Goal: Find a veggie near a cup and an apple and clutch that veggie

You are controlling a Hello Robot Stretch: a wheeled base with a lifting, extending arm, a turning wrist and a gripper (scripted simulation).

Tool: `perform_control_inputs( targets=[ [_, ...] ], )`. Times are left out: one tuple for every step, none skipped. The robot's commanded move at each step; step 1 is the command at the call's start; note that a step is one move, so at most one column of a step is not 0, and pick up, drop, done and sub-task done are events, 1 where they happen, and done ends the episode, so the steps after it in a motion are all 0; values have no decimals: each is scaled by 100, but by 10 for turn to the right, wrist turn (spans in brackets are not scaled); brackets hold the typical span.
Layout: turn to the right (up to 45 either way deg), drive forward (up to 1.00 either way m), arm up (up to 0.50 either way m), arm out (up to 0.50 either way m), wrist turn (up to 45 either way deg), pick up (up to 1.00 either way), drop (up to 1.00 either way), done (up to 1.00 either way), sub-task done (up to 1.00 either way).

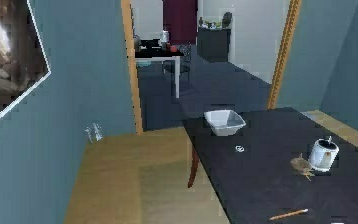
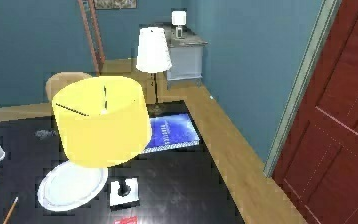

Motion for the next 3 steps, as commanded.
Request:
perform_control_inputs(
  targets=[
    [-120, 0, 0, 0, 0, 0, 0, 0, 0],
    [0, 100, 0, 0, 0, 0, 0, 0, 0],
    [-30, 0, 0, 0, 0, 0, 0, 0, 0]
  ],
)
